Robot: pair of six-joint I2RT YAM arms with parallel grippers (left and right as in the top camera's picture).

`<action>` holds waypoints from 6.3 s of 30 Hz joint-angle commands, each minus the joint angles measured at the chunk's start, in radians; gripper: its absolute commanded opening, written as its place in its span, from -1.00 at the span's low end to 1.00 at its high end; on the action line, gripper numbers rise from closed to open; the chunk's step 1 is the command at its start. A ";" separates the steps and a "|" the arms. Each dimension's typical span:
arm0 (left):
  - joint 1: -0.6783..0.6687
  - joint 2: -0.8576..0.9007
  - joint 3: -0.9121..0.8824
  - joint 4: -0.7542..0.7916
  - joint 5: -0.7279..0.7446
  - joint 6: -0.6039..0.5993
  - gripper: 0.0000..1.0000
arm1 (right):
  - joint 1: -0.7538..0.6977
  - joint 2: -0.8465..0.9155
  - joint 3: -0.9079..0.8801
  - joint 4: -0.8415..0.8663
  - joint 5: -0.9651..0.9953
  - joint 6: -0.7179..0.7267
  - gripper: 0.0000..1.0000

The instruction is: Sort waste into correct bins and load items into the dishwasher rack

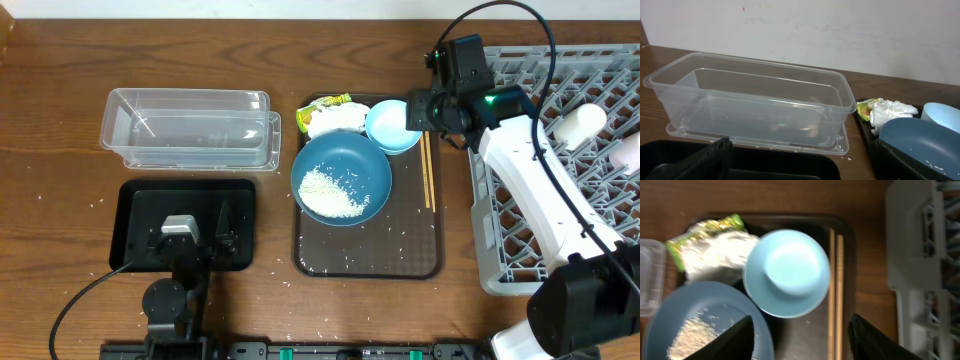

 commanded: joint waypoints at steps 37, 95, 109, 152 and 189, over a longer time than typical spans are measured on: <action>0.005 -0.006 -0.017 -0.034 0.018 0.013 0.79 | 0.005 0.187 -0.071 -0.176 0.096 -0.003 -0.42; 0.005 -0.006 -0.017 -0.034 0.018 0.013 0.79 | -0.021 0.217 -0.309 0.215 0.024 -0.100 -0.46; 0.005 -0.006 -0.017 -0.034 0.018 0.013 0.79 | -0.016 0.244 -0.308 0.216 0.021 -0.081 -0.94; 0.005 -0.006 -0.017 -0.034 0.018 0.013 0.79 | -0.436 -0.159 -0.243 0.194 -0.234 -0.416 -0.98; 0.005 -0.006 -0.017 -0.034 0.018 0.013 0.79 | -0.156 -0.128 -0.243 0.072 -0.049 -0.191 -0.15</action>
